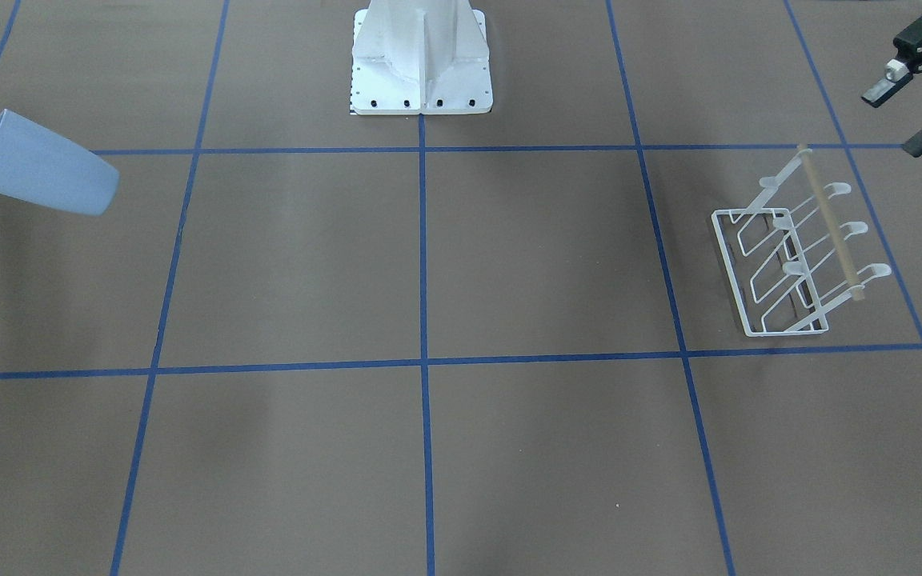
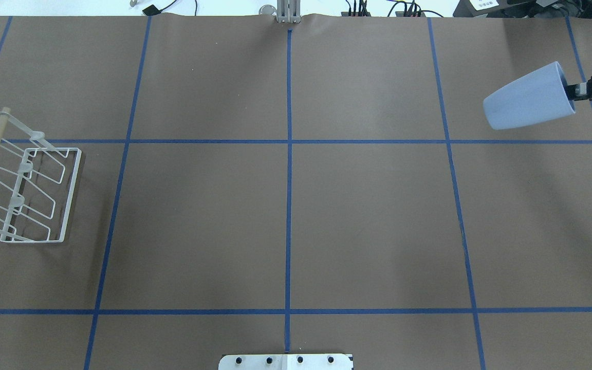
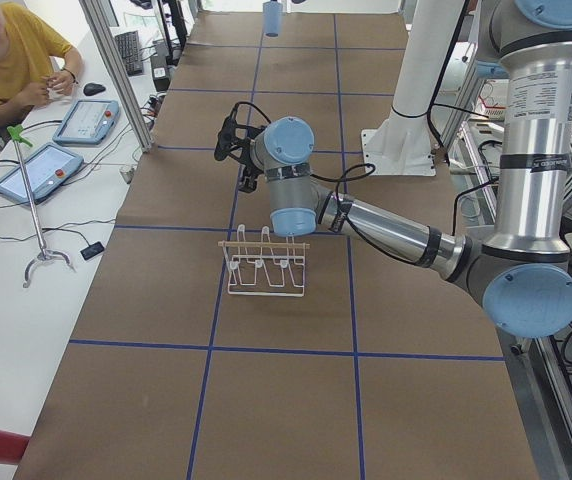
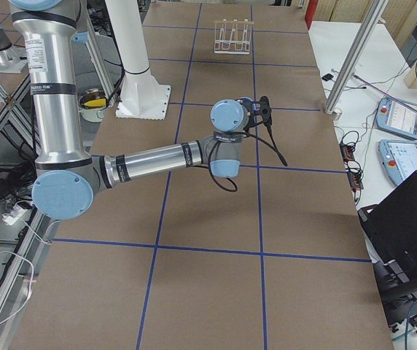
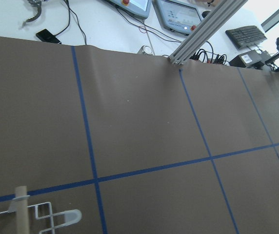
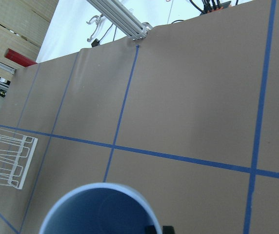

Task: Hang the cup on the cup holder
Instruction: 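Lift the cup with the right gripper toward the approaching left arm, then grasp the cup's open end with the left gripper from the right gripper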

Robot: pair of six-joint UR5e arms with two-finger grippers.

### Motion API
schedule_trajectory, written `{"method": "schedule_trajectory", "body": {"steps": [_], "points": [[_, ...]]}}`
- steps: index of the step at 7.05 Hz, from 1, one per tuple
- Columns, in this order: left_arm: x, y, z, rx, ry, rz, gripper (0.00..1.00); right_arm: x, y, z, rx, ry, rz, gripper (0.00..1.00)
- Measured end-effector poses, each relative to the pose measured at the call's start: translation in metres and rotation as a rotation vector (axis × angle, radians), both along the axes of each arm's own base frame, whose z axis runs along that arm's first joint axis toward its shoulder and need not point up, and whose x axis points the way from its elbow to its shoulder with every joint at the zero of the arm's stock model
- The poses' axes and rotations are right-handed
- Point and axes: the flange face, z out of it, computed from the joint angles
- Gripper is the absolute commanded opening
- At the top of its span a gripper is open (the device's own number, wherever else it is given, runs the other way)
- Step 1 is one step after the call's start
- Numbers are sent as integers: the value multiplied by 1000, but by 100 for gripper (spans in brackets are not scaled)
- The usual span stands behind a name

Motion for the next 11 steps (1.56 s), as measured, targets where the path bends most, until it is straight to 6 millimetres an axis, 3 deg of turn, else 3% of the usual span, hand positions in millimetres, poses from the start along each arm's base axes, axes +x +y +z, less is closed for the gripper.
{"method": "schedule_trajectory", "body": {"steps": [1, 2, 4, 5, 7, 9, 11], "points": [[20, 3, -18, -28, 91, 9, 96, -9, 6, -8, 3, -59, 5, 0], [37, 10, -31, -64, 185, 28, 97, -31, 16, -14, 5, -157, 12, 0], [65, 21, -65, -136, 363, 111, 97, -92, 44, -26, 6, -398, -8, 0], [80, 21, -92, -185, 448, 160, 97, -123, 59, -31, 6, -498, -19, 0], [132, 33, -133, -222, 620, 235, 97, -179, 90, -45, -12, -678, -43, 0], [177, 52, -154, -228, 701, 313, 97, -226, 111, -74, -34, -806, -74, 0], [200, 65, -160, -236, 709, 366, 97, -270, 134, -101, -30, -882, -74, 0]]}}
